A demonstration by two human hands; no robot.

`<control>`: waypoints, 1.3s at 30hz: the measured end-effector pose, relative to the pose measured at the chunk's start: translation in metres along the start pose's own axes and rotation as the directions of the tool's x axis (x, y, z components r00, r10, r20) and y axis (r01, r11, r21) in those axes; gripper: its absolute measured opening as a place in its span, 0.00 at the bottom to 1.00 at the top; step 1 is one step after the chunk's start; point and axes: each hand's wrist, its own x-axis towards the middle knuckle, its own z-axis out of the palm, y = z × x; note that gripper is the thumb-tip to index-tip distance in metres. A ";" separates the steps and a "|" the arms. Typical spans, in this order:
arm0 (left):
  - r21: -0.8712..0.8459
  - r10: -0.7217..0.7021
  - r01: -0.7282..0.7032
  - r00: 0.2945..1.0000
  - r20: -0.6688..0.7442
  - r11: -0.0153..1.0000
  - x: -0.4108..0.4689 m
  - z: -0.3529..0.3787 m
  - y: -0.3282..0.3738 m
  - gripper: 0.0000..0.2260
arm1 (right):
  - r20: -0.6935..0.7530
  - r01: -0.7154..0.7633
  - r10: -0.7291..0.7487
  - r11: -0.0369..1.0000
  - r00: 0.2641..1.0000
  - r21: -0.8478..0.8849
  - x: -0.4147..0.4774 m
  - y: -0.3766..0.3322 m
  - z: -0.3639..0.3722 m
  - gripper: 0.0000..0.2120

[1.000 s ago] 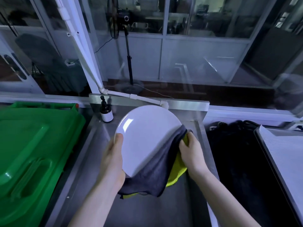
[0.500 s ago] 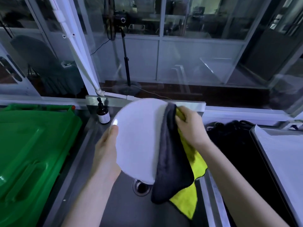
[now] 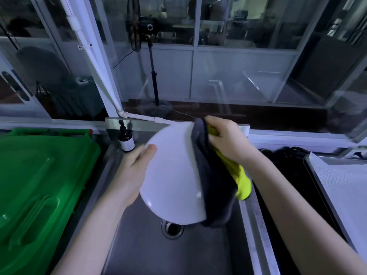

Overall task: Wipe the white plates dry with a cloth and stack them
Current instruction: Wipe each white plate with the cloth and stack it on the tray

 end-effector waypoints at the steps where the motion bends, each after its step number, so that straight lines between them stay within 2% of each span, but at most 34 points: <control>1: 0.071 0.011 -0.017 0.997 0.077 0.997 0.000 0.000 0.001 0.11 | 0.109 0.048 -0.045 0.999 0.993 -0.022 0.005 -0.005 0.001 0.09; 3: 0.129 0.006 -0.027 0.986 0.166 0.991 0.002 0.004 0.003 0.10 | 0.252 0.085 -0.067 0.995 0.965 -0.060 0.006 -0.008 0.007 0.13; 4: 0.120 0.000 -0.019 0.987 0.158 0.993 0.002 0.005 0.005 0.08 | 0.259 0.076 -0.056 0.995 0.964 -0.068 0.004 -0.005 0.009 0.11; 6: 0.094 0.000 -0.005 0.998 0.057 0.996 0.003 0.004 0.004 0.06 | 0.164 0.022 -0.014 0.999 0.986 -0.047 -0.005 0.005 0.012 0.05; 8: 0.103 0.007 0.003 0.995 -0.097 0.995 -0.002 0.003 -0.004 0.10 | -0.040 -0.087 0.089 0.995 0.995 0.045 -0.019 0.018 0.015 0.05; 10: 0.068 0.013 0.002 0.975 -0.223 0.998 -0.015 0.011 -0.017 0.13 | -0.262 -0.203 0.272 0.944 0.926 0.262 -0.036 0.027 0.022 0.06; 12: -0.049 -0.002 -0.013 0.952 -0.307 0.999 -0.029 0.025 -0.029 0.09 | -0.316 -0.257 0.453 0.824 0.834 0.504 -0.053 0.028 0.037 0.08; 14: -0.126 -0.015 -0.031 0.937 -0.348 0.992 -0.033 0.032 -0.031 0.07 | -0.270 -0.290 0.534 0.742 0.801 0.605 -0.066 0.026 0.051 0.11; 15: -0.113 0.001 -0.042 0.939 -0.343 0.993 -0.031 0.030 -0.029 0.08 | -0.245 -0.300 0.530 0.739 0.812 0.604 -0.069 0.024 0.053 0.12; 17: -0.040 0.044 -0.056 0.964 -0.262 0.998 -0.027 0.017 -0.021 0.11 | -0.221 -0.301 0.457 0.810 0.861 0.503 -0.064 0.022 0.045 0.11; 19: 0.062 0.097 -0.090 0.987 -0.131 0.994 -0.021 0.001 -0.009 0.10 | -0.200 -0.227 0.290 0.930 0.936 0.288 -0.048 0.015 0.027 0.12; 21: 0.195 0.147 -0.145 0.989 0.006 0.970 -0.014 -0.009 0.002 0.06 | -0.089 -0.104 0.111 0.992 0.990 0.078 -0.028 0.001 0.012 0.08; 23: 0.284 0.180 -0.199 0.979 0.093 0.938 -0.009 -0.009 0.009 0.07 | 0.047 0.048 -0.046 0.997 0.998 -0.052 -0.012 -0.016 0.008 0.07; 25: 0.281 0.220 -0.238 0.971 0.095 0.930 -0.009 -0.007 0.011 0.07 | 0.098 0.119 -0.111 0.990 0.989 -0.079 -0.003 -0.024 0.008 0.02; 27: 0.217 0.230 -0.227 0.973 0.012 0.950 -0.011 -0.006 0.008 0.07 | 0.034 0.104 -0.103 0.994 0.994 -0.033 -0.003 -0.019 0.007 0.10; 29: 0.071 0.174 -0.167 0.977 -0.124 0.983 -0.014 -0.007 0.003 0.07 | -0.088 -0.006 0.015 0.994 0.996 0.109 -0.016 -0.009 0.008 0.14; 30: -0.036 0.128 -0.137 0.973 -0.193 0.990 -0.015 -0.006 0.002 0.07 | -0.142 -0.076 0.108 0.973 0.984 0.218 -0.027 -0.002 0.013 0.13; 32: -0.220 0.021 -0.081 0.964 -0.266 0.972 -0.015 -0.005 -0.002 0.08 | -0.160 -0.227 0.332 0.859 0.930 0.460 -0.051 0.007 0.031 0.10; 33: -0.243 -0.009 -0.060 0.962 -0.272 0.968 -0.015 -0.005 -0.004 0.08 | -0.128 -0.284 0.410 0.794 0.903 0.537 -0.062 0.009 0.039 0.11; 34: -0.219 -0.013 -0.047 0.965 -0.263 0.975 -0.015 -0.005 -0.005 0.08 | -0.103 -0.313 0.444 0.759 0.890 0.571 -0.069 0.011 0.044 0.12; 36: -0.098 0.032 -0.052 0.979 -0.201 0.994 -0.014 -0.009 -0.004 0.08 | -0.095 -0.310 0.429 0.771 0.898 0.557 -0.069 0.010 0.041 0.12; 39: 0.054 0.100 -0.098 0.994 -0.033 0.994 -0.007 -0.019 0.004 0.08 | -0.125 -0.179 0.246 0.901 0.961 0.395 -0.049 0.005 0.021 0.10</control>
